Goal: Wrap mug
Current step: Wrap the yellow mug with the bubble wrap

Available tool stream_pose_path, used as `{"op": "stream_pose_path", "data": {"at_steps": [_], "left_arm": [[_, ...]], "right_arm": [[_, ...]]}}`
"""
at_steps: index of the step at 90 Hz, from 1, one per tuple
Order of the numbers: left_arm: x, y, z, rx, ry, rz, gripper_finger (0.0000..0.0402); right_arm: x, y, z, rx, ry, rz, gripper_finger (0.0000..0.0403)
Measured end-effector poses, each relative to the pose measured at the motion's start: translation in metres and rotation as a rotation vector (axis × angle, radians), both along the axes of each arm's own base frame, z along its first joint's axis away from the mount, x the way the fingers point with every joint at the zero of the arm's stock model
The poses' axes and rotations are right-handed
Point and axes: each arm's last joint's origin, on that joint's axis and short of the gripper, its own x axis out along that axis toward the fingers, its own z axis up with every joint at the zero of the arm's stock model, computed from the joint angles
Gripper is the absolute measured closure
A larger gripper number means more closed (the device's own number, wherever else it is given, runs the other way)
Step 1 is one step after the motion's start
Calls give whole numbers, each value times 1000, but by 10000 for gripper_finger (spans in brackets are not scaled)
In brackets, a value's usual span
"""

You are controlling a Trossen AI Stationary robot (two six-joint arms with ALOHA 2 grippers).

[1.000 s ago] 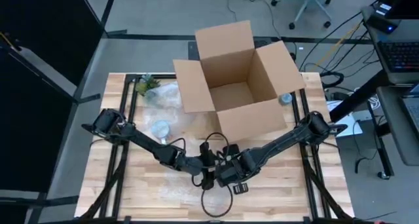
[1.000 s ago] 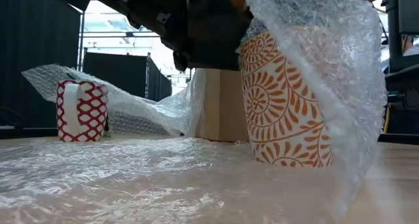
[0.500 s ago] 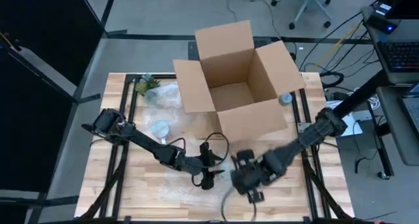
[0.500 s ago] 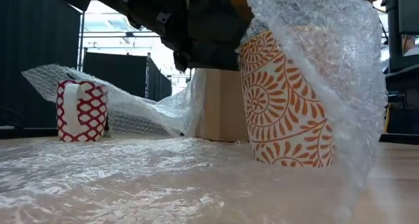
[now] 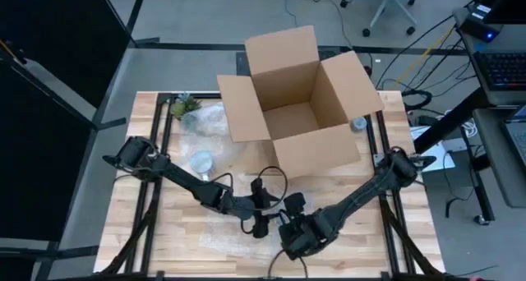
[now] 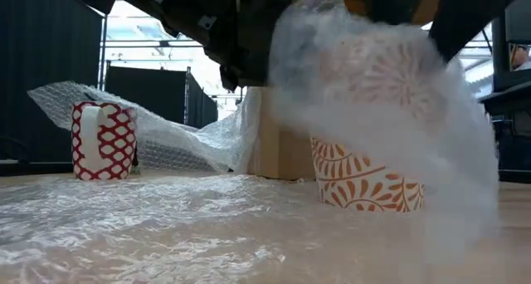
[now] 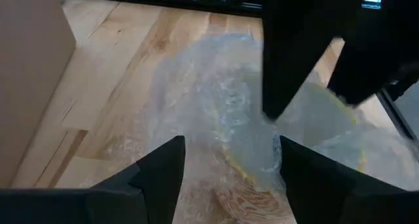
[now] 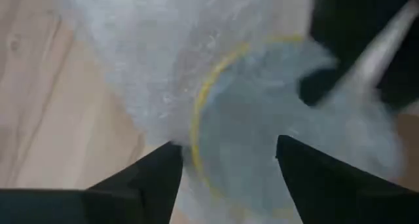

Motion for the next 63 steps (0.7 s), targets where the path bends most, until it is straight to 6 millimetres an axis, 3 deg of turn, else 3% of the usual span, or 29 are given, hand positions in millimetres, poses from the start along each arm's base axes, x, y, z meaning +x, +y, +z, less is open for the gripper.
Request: {"op": "stream_pose_path", "data": {"at_steps": [19, 33, 52, 63], "left_arm": [[0, 0, 0, -2, 1, -4, 183], [-1, -1, -1, -2, 11, -18, 183], [0, -1, 0, -7, 3, -19, 183], [0, 0, 0, -7, 3, -18, 183]], "right_arm": [[16, -4, -30, 65, 84, 4, 181], [21, 0, -40, 67, 70, 17, 183], [16, -4, -32, 79, 105, 22, 182], [7, -12, -6, 97, 85, -20, 182]]}}
